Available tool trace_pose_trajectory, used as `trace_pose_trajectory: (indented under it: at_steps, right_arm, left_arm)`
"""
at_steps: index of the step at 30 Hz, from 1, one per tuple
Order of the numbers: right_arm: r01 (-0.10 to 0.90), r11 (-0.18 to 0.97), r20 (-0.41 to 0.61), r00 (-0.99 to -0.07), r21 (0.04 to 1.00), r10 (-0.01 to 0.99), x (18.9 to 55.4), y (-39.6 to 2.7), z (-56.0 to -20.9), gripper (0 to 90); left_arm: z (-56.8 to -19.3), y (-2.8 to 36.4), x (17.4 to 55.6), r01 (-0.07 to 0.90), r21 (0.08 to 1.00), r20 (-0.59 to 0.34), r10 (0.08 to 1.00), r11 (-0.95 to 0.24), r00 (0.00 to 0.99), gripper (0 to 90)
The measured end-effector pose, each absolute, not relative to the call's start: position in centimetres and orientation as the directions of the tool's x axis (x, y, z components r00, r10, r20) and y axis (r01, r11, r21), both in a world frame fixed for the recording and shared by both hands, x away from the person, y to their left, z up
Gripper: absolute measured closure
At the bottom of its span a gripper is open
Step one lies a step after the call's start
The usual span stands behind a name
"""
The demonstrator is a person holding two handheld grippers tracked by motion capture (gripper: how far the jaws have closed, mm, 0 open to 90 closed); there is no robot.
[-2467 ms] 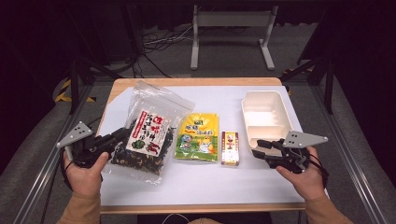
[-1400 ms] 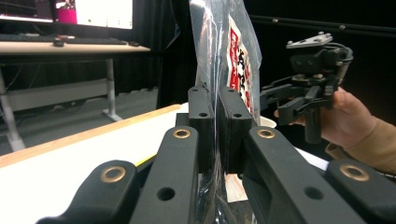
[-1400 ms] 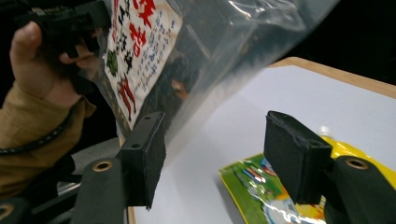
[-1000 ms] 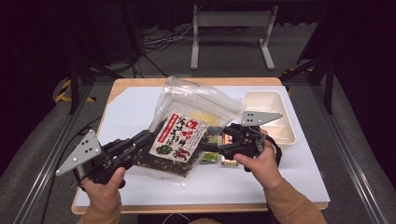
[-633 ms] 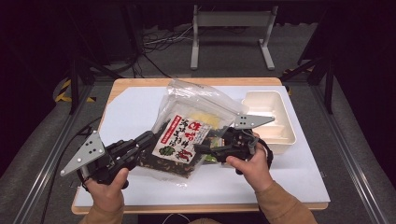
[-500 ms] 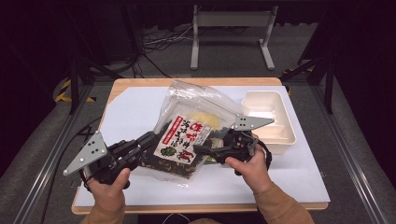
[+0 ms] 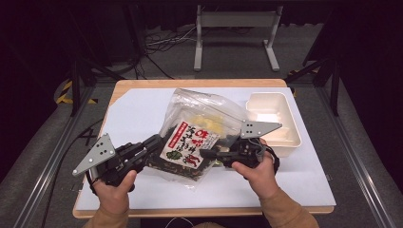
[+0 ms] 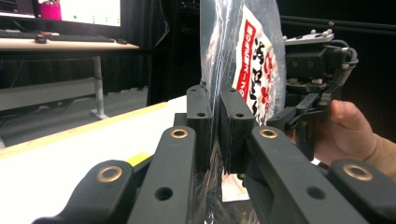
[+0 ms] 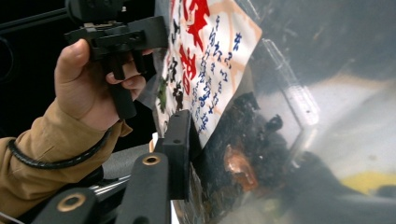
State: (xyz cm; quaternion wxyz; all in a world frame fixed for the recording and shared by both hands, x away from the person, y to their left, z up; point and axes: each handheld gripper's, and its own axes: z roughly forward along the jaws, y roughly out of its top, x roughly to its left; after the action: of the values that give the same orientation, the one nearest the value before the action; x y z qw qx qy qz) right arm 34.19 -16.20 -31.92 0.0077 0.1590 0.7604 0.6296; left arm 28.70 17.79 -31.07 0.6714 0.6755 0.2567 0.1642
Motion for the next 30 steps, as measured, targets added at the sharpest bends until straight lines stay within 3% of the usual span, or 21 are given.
trace_pose_trajectory:
  at_steps: [9, 21, 30]
  right_arm:
    - [0.187, 0.201, 0.138, -0.962, 0.962, 0.235, 33.4, -16.4, -30.9, 72.7]
    - [0.153, 0.306, 0.070, -0.961, 0.940, 0.266, 33.3, -17.3, -29.6, 73.1]
    - [0.154, 0.373, 0.022, -0.942, 0.915, 0.335, 34.5, -19.5, -28.9, 73.2]
  left_arm:
    - [-31.4, 17.9, 29.3, 0.158, 0.987, -0.152, 0.550, 0.037, 0.821, 79.4]
    - [-31.6, 18.4, 29.8, 0.162, 0.987, -0.121, 0.572, -0.021, 0.811, 54.2]
    - [-32.5, 18.5, 30.7, 0.176, 0.983, -0.111, 0.591, -0.054, 0.799, 46.0]
